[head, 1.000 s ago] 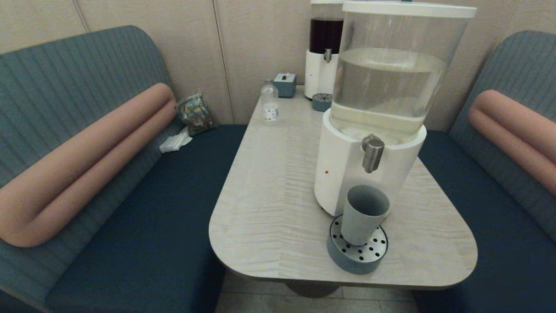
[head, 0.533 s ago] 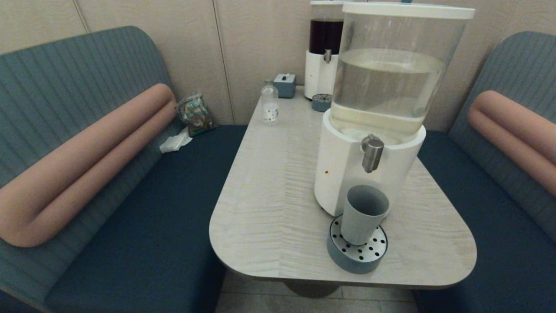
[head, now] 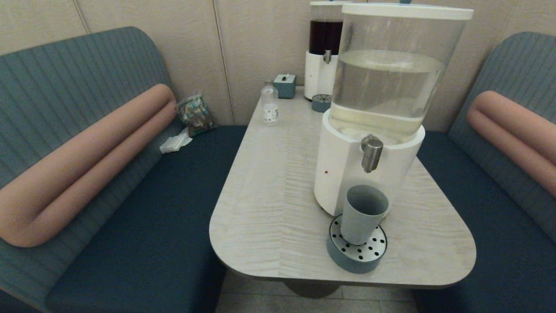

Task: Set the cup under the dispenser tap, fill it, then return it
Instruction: Place the cup next to the water dispenser

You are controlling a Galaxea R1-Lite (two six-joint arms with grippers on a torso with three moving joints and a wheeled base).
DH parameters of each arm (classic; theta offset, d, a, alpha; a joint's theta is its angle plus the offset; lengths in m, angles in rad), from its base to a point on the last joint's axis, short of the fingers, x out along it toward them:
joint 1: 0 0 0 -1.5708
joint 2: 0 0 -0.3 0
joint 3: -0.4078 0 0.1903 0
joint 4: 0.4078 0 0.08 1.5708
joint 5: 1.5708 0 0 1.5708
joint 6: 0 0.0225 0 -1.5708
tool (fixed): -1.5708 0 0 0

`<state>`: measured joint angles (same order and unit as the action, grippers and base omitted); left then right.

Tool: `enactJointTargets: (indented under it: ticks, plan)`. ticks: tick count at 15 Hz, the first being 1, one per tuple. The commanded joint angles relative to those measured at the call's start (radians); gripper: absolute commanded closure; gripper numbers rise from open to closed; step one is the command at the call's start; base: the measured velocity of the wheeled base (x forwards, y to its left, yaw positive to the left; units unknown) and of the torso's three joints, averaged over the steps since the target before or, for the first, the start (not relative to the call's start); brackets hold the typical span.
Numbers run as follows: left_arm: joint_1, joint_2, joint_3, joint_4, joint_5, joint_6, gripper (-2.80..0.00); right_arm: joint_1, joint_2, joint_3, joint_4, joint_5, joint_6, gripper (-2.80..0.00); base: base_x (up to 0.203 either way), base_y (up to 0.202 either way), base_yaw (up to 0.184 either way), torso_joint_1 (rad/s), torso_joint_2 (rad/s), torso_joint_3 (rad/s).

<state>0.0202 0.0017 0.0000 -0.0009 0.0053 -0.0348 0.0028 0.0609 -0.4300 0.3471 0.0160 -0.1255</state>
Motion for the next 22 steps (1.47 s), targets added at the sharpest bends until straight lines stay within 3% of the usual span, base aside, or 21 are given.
enactJointTargets:
  ticks: [1, 4, 5, 10, 15, 17, 18, 22]
  plan:
    - [0.000, 0.001, 0.002, -0.001, 0.001, 0.000, 0.00, -0.001, -0.054, 0.148, -0.074, 0.002, -0.001, 0.00, 0.000, 0.000, 0.000, 0.000, 0.00, 0.000]
    - [0.001, 0.001, 0.002, -0.001, 0.001, 0.000, 0.00, -0.001, -0.060, 0.409, -0.322, 0.003, 0.003, 0.00, 0.000, 0.000, 0.000, 0.000, 0.00, 0.000]
    - [0.000, 0.000, 0.002, -0.001, 0.001, 0.000, 0.00, -0.001, -0.061, 0.435, -0.338, 0.004, 0.014, 0.00, 0.000, 0.000, 0.000, 0.000, 0.00, 0.000]
    - [0.001, 0.001, 0.002, -0.001, 0.001, 0.000, 0.00, -0.001, -0.064, 0.428, -0.329, 0.002, 0.074, 0.00, 0.000, 0.000, 0.000, 0.000, 0.00, 0.000]
    - [0.000, 0.001, -0.036, 0.004, -0.013, 0.004, 0.00, -0.001, -0.064, 0.428, -0.329, 0.002, 0.073, 0.00, 0.000, 0.000, 0.000, 0.000, 0.00, 0.000]
    - [0.000, 0.053, -0.212, 0.011, -0.047, -0.020, 0.00, -0.001, -0.064, 0.428, -0.330, 0.002, 0.073, 0.00, 0.000, 0.000, 0.000, 0.000, 0.00, 0.000]
    - [0.000, 0.127, -0.357, 0.010, -0.058, -0.048, 0.00, -0.001, -0.064, 0.429, -0.330, 0.002, 0.073, 0.00, 0.000, 0.000, 0.000, 0.000, 0.00, 0.000]
    - [0.001, 0.671, -1.120, 0.006, -0.073, -0.262, 0.00, -0.001, -0.064, 0.429, -0.330, 0.002, 0.073, 0.00, 0.000, 0.000, 0.000, 0.000, 0.00, 0.000]
